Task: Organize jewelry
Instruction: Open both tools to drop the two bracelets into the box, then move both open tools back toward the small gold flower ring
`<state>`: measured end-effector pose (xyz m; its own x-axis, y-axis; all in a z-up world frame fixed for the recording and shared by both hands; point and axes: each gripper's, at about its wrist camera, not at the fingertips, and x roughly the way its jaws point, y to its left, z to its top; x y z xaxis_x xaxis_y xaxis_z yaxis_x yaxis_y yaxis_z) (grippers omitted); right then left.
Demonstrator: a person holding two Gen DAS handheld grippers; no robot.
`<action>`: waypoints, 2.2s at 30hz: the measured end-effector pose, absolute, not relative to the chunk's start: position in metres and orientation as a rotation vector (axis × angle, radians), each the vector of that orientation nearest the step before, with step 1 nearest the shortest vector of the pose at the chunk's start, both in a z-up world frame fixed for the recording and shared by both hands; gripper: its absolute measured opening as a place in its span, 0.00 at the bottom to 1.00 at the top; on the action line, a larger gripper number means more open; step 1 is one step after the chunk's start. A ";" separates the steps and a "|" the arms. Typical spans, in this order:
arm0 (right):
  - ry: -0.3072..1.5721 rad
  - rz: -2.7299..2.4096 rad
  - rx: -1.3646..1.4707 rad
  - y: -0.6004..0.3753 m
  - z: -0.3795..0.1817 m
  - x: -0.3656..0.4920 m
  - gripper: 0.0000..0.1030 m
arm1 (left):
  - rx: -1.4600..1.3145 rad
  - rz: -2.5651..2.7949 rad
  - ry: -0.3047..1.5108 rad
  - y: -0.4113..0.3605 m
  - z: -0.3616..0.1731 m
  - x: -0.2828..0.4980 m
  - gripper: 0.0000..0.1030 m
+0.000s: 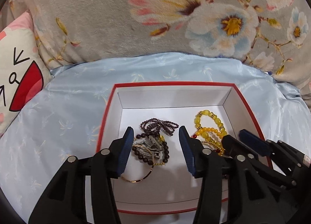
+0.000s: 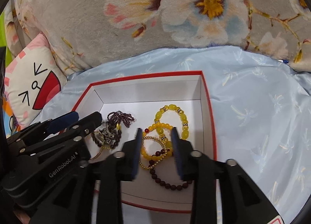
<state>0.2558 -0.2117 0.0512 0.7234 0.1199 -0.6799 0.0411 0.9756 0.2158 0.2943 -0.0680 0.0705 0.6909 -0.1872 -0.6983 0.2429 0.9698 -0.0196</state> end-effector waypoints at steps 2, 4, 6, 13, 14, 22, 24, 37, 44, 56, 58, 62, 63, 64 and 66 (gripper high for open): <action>0.754 0.040 0.227 -0.214 0.056 0.250 0.40 | 0.067 -0.234 0.773 -0.064 0.074 0.292 0.46; 0.751 0.043 0.230 -0.215 0.060 0.246 0.41 | 0.067 -0.228 0.770 -0.062 0.076 0.288 0.49; 0.744 0.047 0.228 -0.213 0.066 0.238 0.44 | 0.071 -0.217 0.766 -0.060 0.079 0.282 0.52; 0.718 0.041 0.226 -0.209 0.083 0.210 0.48 | 0.078 -0.211 0.750 -0.058 0.091 0.253 0.55; 0.715 0.044 0.229 -0.209 0.085 0.205 0.48 | 0.080 -0.209 0.749 -0.057 0.093 0.248 0.55; 0.698 0.036 0.211 -0.204 0.094 0.170 0.48 | 0.105 -0.210 0.740 -0.055 0.101 0.218 0.56; 0.696 0.036 0.208 -0.204 0.095 0.163 0.48 | 0.106 -0.213 0.741 -0.055 0.102 0.210 0.56; 0.680 0.015 0.201 -0.203 0.102 0.123 0.49 | 0.111 -0.226 0.748 -0.055 0.104 0.175 0.57; 0.685 0.008 0.181 -0.201 0.101 0.105 0.50 | 0.124 -0.231 0.758 -0.054 0.102 0.157 0.58; 0.732 -0.015 0.159 -0.205 0.079 0.066 0.50 | 0.144 -0.255 0.802 -0.056 0.079 0.120 0.63; 0.752 -0.014 0.170 -0.207 0.070 0.058 0.50 | 0.147 -0.255 0.822 -0.055 0.070 0.115 0.63; 0.795 -0.017 0.180 -0.208 0.052 0.046 0.50 | 0.151 -0.254 0.855 -0.055 0.057 0.106 0.63; 0.805 -0.018 0.183 -0.208 0.048 0.042 0.50 | 0.153 -0.255 0.861 -0.056 0.054 0.104 0.63; 0.812 -0.017 0.189 -0.209 0.044 0.040 0.50 | 0.154 -0.256 0.868 -0.056 0.051 0.102 0.63; 0.826 -0.015 0.199 -0.208 0.038 0.035 0.50 | 0.157 -0.255 0.877 -0.057 0.048 0.099 0.63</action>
